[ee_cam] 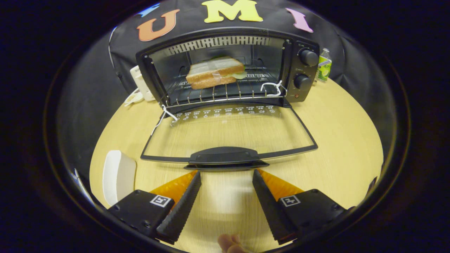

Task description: Open the toaster oven, put the food inside, and close the toaster oven door.

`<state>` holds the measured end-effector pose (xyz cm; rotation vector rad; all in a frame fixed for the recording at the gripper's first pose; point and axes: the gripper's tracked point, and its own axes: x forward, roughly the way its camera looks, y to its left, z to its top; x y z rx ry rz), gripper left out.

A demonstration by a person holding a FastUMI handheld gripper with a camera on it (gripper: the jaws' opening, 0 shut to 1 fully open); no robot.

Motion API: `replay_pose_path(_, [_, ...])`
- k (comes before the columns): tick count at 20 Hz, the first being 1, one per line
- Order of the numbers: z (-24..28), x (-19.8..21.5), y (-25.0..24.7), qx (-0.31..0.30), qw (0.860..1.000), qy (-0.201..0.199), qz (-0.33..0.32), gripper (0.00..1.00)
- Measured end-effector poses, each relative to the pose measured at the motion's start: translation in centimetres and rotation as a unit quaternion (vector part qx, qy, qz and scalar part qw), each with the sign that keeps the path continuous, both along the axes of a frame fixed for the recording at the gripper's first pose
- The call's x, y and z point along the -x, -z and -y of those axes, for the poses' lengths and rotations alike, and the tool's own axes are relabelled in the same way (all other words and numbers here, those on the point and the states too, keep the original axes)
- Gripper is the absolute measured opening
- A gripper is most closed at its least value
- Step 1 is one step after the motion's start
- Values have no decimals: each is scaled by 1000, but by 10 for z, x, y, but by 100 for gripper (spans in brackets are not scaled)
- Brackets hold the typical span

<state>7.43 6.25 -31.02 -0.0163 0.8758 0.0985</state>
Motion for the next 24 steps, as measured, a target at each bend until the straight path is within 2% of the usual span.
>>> replay_pose_path(10, [0,2,-10,9,1000,-6,11,97])
replay_pose_path(18, [0,4,-46,11,997,-1,80,97])
replay_pose_path(24, [-3,-3,-74,13,989,-7,150,97])
